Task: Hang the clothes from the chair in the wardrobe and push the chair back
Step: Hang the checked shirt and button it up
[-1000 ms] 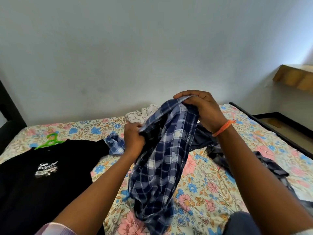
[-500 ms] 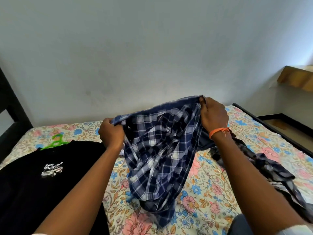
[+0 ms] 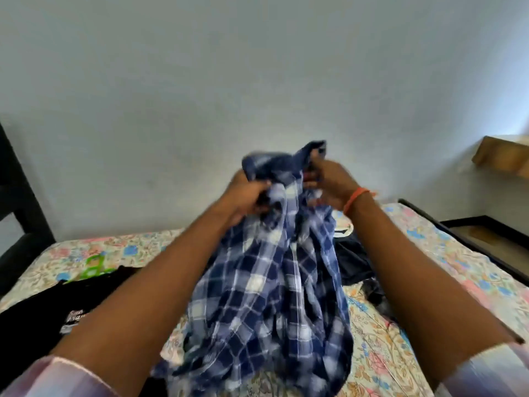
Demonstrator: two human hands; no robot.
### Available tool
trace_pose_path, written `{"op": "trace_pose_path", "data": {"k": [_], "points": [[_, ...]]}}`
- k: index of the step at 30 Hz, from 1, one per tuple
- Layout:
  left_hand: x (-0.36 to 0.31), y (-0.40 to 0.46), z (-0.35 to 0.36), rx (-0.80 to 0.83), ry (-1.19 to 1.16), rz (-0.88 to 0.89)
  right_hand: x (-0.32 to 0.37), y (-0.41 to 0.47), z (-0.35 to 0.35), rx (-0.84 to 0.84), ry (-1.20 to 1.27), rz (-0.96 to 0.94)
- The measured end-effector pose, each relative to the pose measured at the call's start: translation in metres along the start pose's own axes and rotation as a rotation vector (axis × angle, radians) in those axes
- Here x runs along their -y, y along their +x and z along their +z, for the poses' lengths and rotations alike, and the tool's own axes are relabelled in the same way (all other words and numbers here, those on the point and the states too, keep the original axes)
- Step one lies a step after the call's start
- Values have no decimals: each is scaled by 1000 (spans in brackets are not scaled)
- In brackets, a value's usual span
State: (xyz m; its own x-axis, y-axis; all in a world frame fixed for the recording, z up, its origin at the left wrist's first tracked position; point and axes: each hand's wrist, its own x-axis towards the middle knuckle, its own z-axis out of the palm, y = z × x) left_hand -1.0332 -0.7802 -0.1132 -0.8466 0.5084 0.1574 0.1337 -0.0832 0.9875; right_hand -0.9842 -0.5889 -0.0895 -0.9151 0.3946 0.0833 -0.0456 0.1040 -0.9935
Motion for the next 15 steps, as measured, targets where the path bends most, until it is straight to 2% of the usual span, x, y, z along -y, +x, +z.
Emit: {"op": "trace_pose_path", "data": {"k": [3,5,6,8,10,12,15], "points": [[110,-32,0,164,360,-113,-123,-6,2,86,-421,-5],[182,-73,-8,359,688,-333,-218,-33,-10,131,-816,121],[213,-95,-12,465,822,-436,-257,-54,-17,159,-964,242],[265,-137,-15,581,997,-604,-331,-96,-33,190,-1147,411],[297,-170,-11,578,1164,-653,-380,-136,-46,74,-1212,499],[312,-189,-3,465,1306,-557,-400,-162,-54,-49,-1194,518],[314,-199,7,308,1422,-445,-403,-174,-66,-137,-1139,455]]}}
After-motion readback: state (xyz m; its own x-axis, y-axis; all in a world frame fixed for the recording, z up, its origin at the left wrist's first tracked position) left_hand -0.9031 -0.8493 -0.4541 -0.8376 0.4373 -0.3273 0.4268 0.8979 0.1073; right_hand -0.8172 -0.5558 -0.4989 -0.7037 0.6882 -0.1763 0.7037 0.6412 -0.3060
